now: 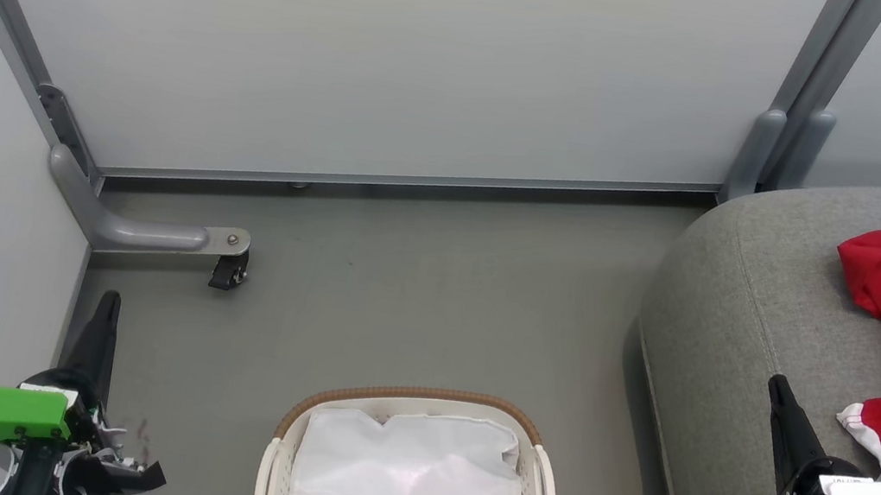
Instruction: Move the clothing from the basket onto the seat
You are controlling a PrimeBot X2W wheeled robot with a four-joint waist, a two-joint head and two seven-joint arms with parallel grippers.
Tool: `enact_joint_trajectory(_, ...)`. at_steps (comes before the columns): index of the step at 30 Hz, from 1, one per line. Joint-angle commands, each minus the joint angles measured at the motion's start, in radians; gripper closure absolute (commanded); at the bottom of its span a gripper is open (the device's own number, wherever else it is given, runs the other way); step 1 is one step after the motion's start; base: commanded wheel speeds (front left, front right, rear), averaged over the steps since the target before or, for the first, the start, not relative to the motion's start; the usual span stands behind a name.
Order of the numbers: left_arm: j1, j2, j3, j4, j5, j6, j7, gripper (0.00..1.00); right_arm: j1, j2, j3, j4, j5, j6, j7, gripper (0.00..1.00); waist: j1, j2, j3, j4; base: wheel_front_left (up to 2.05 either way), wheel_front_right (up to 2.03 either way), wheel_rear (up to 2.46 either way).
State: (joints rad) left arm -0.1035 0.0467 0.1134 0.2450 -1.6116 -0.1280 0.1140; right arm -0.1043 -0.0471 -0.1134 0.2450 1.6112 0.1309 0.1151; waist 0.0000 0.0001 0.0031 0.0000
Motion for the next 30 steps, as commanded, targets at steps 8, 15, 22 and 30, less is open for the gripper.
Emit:
enact_joint_trajectory(8, -0.011, 0.007, 0.002, -0.001, -0.003, -0.006, 0.003, 1.00, -0.008, -0.006, -0.002, -0.002, 0.004, 0.000, 0.001, 1.00, 0.0000, -0.0001, 0.000, 0.000, 0.00, 0.00, 0.00)
enact_joint_trajectory(15, -0.011, 0.007, 0.002, -0.001, -0.003, -0.006, 0.003, 1.00, -0.007, -0.006, -0.002, -0.002, 0.004, 0.000, 0.001, 1.00, 0.0000, -0.0001, 0.000, 0.000, 0.00, 0.00, 0.00)
enact_joint_trajectory(22, -0.011, 0.007, 0.002, -0.001, -0.003, -0.006, 0.003, 1.00, -0.007, -0.006, -0.002, -0.002, 0.004, 0.000, 0.001, 1.00, 0.0000, -0.0001, 0.000, 0.000, 0.00, 0.00, 0.00)
enact_joint_trajectory(30, -0.011, 0.007, 0.002, -0.001, -0.003, -0.006, 0.003, 1.00, -0.007, -0.006, -0.002, -0.002, 0.004, 0.000, 0.001, 1.00, 0.0000, -0.0001, 0.000, 0.000, 0.00, 0.00, 0.00)
